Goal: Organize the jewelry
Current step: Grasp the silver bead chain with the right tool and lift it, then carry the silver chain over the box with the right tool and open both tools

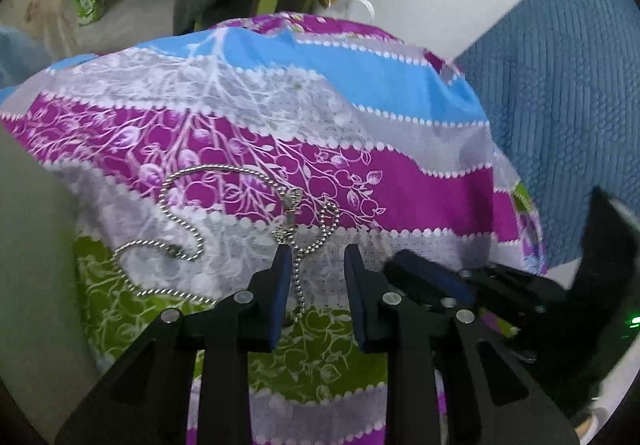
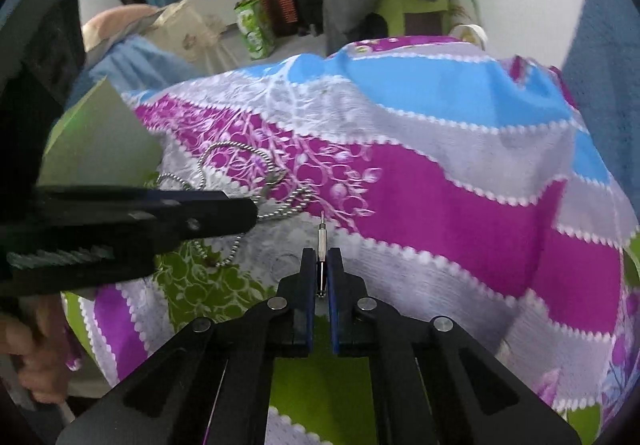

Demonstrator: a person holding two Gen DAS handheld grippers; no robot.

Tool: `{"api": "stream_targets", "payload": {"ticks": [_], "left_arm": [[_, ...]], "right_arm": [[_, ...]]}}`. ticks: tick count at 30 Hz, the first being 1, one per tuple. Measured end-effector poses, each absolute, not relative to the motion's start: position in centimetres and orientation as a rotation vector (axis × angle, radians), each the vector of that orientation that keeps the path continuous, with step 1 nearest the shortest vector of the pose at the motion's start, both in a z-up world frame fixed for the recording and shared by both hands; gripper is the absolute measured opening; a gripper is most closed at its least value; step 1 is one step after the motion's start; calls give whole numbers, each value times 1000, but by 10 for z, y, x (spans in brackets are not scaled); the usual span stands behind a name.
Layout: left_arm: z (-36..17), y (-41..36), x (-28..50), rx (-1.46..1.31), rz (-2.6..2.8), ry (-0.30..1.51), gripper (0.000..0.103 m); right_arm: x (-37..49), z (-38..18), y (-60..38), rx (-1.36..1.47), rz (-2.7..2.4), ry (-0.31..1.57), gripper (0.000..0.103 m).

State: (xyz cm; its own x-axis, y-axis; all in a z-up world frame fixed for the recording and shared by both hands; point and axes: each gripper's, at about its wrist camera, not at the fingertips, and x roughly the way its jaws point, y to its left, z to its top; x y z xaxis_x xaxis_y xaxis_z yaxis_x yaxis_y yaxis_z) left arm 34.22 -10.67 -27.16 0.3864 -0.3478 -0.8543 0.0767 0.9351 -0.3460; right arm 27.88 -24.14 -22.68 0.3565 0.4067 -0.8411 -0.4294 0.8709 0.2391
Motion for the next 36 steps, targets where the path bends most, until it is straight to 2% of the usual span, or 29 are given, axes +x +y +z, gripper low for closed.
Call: {"api": "stream_targets", "payload": {"ticks": [10, 11, 13, 20, 27, 36], "left_arm": [[-279, -131, 349, -135, -221, 1126, 26], [-280, -133, 350, -120, -211, 1121, 25], [-280, -138, 350, -75, -173, 1109, 6], [-273, -137, 350, -111, -189, 1112, 6], [-210, -117, 333, -196, -231, 1052, 6], [-105, -87, 309, -193, -261, 906, 6]], "right_arm": [[278, -218, -268, 22, 455, 1088, 4], [278, -217, -269, 23, 451, 1087, 4], [279, -213, -270, 21, 446, 1081, 4], [279, -190, -270, 50, 438, 1051, 4], [276, -151, -266, 74, 435, 1015, 4], [275, -67, -251, 76, 441, 899, 4]]}}
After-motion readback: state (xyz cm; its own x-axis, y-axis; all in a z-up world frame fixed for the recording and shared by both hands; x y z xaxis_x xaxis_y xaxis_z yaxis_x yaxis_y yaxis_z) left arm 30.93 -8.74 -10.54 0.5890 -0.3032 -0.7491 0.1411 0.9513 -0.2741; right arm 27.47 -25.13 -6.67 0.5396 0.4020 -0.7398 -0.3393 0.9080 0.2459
